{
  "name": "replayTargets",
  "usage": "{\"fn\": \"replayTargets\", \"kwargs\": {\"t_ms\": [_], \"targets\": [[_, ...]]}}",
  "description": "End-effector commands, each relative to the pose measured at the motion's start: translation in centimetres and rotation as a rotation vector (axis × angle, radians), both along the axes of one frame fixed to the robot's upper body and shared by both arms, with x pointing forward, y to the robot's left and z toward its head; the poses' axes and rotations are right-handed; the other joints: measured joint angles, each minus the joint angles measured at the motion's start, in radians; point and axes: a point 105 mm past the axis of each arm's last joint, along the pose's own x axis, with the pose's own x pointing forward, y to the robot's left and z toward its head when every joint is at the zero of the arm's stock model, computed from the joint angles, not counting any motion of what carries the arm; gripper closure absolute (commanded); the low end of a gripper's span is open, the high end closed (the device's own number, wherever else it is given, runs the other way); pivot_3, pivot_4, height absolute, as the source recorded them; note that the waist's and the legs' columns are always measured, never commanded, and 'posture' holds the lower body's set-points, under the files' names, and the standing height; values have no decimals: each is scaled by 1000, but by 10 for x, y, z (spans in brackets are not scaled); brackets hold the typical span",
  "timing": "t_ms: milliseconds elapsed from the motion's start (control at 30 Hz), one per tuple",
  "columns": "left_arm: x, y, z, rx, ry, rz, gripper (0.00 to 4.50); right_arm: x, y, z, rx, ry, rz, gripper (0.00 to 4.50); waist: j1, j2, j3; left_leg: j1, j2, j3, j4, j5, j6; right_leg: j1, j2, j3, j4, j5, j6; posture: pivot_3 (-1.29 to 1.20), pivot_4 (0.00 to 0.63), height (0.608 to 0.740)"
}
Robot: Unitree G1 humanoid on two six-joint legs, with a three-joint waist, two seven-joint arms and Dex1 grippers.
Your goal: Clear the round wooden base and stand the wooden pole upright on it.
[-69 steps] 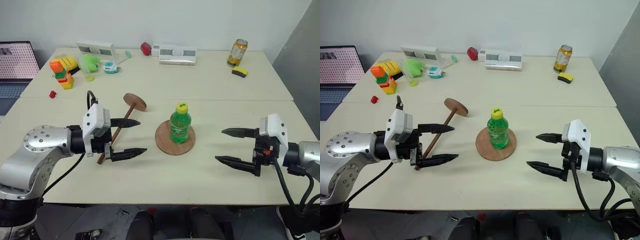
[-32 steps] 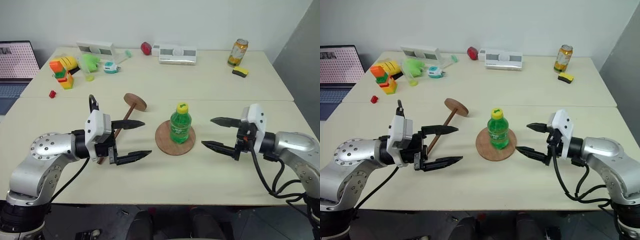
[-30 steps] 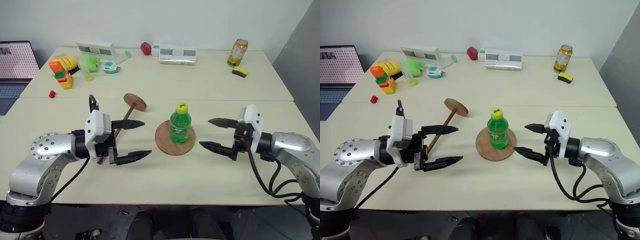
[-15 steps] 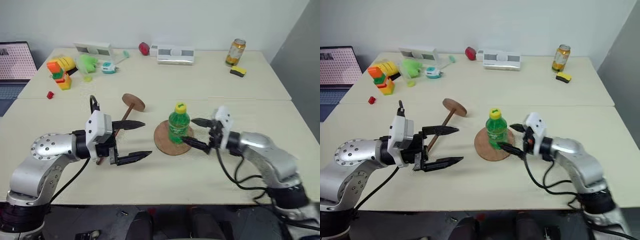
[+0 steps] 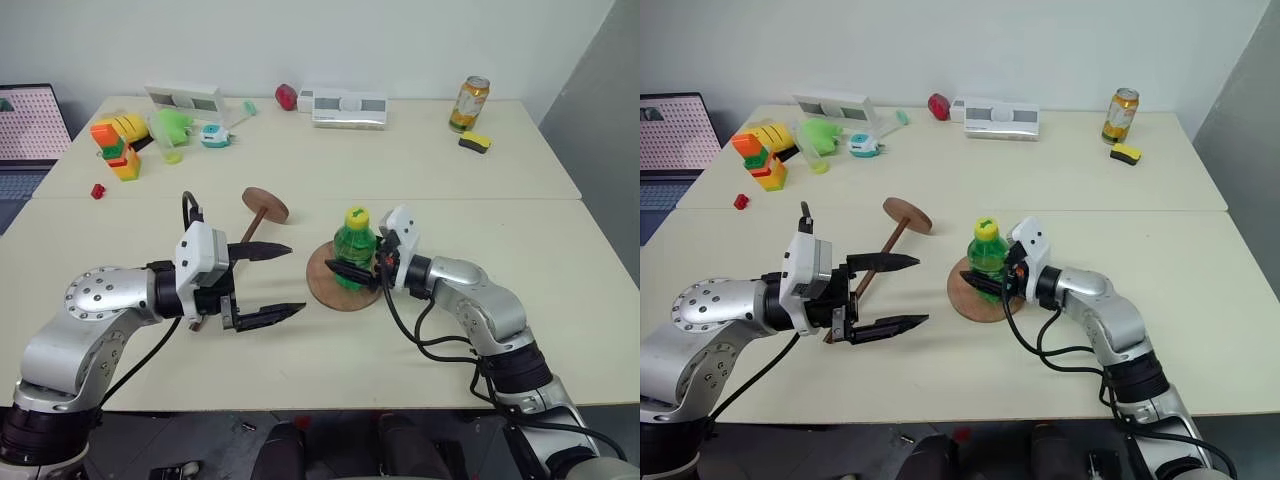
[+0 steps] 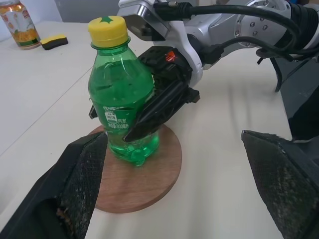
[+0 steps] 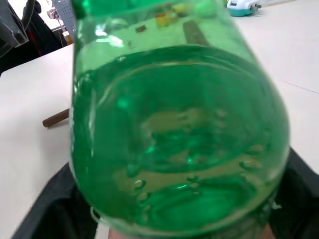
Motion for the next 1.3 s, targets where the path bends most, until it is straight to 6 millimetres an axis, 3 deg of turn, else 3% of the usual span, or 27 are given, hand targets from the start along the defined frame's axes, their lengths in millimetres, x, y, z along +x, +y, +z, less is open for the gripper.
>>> {"fn": "replayTargets", "kwargs": {"t_ms": [33, 133, 267, 367, 600, 733, 900, 1133, 1300], "targets": [[5, 2, 17, -8, -58, 35, 0, -1, -9, 31, 72, -100, -17, 1077, 0, 0, 0, 0, 0, 0, 0, 0, 0, 0, 0, 0, 0, 0, 0, 0, 150, 740], [12, 2, 26, -50, -52, 75, 0, 8, -25, 47, 110, -126, -102, 1082, 0, 0, 0, -1, 0, 0, 0, 0, 0, -1, 0, 0, 0, 0, 0, 0, 150, 740], [29, 2, 34, -108, -44, 149, 0, 55, -88, 67, 114, -208, -447, 1084, 2, 0, 0, -3, -1, 0, 1, 0, 0, -3, 0, 0, 2, 0, 0, 0, 150, 740], [29, -5, 29, -119, -23, 136, 0, 86, -128, 56, 56, -222, -660, 1084, -1, 0, 0, -3, -1, 2, 1, 0, -1, -4, -1, 2, 3, 0, 0, 0, 150, 740], [24, -18, 21, -130, 0, 103, 0, 124, -179, 29, 48, -165, -944, 1084, -26, 0, 0, -4, 0, 9, -2, 2, -4, -8, -1, 7, 2, 0, 0, 0, 150, 740], [22, -18, 20, -135, 6, 106, 0, 126, -179, 18, 91, -121, -944, 1084, -30, 0, 0, -3, 0, 9, -1, 3, -4, -7, -1, 7, 3, 0, 0, 0, 150, 740], [20, -17, 20, -138, 18, 110, 0, 124, -177, 9, 114, -93, -922, 60, -29, 0, 0, -3, 0, 9, 0, 3, -4, -6, -1, 7, 3, 0, 0, 0, 150, 740], [21, -19, 20, -132, 30, 92, 0, 118, -177, 6, 97, -54, -899, 60, -30, 0, 0, -3, 0, 9, 0, 3, -5, -6, -1, 7, 3, 0, 0, 0, 150, 740], [23, -18, 21, -117, 30, 95, 0, 92, -179, -4, 7, 3, -833, 60, -23, 0, 0, -4, 0, 8, 0, 3, -5, -6, -1, 7, 3, 0, 0, 0, 150, 740]]}}
